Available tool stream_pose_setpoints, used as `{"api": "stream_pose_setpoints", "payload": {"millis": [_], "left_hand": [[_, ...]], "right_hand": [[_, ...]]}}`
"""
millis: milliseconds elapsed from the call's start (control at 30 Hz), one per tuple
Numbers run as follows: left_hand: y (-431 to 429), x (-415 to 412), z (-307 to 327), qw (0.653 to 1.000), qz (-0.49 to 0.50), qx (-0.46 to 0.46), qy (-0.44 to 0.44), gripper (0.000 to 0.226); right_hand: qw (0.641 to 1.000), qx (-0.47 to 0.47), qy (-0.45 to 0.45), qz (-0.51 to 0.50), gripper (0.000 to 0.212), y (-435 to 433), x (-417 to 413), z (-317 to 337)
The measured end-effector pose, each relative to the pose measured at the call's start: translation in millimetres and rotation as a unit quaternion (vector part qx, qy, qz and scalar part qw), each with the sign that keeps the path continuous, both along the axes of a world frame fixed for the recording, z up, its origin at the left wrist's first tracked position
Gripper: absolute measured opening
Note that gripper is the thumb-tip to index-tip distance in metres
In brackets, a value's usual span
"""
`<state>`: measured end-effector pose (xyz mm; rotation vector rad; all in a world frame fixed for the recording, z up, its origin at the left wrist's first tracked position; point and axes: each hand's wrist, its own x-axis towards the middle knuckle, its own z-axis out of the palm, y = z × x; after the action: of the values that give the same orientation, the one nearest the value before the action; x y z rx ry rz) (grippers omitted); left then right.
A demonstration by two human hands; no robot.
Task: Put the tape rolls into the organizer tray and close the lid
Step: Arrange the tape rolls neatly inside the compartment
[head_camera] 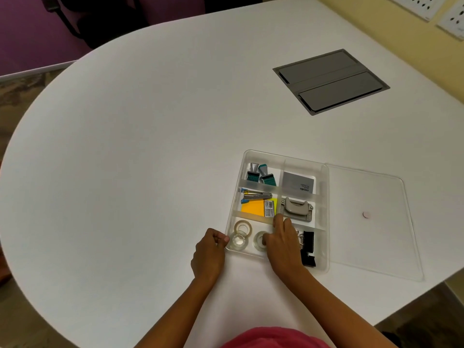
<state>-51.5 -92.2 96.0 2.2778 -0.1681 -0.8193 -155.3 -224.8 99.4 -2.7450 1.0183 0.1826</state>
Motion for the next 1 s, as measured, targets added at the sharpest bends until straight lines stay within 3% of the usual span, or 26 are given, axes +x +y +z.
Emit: {"api": "stream_pose_setpoints", "payload": {"millis": [367, 600, 1000], "left_hand": [[1.5, 8.2, -1.4, 1.0, -0.029, 0.011, -0.003, 0.021], [2.1, 11.5, 0.2, 0.999, -0.044, 0.022, -0.012, 0.021], [3.2, 14.0, -0.3, 0.999, -0.05, 0.017, -0.009, 0.021]], "right_hand": [[0.999, -0.001, 0.026, 0.025, 0.015, 11.0, -6.9, 2.4], [0.992, 0.028, -0.097, 0.081, 0.036, 0.8, 0.4, 12.4], [0.979, -0.017, 0.075, 0.189, 0.018, -4.1, 16.4, 3.5]]}}
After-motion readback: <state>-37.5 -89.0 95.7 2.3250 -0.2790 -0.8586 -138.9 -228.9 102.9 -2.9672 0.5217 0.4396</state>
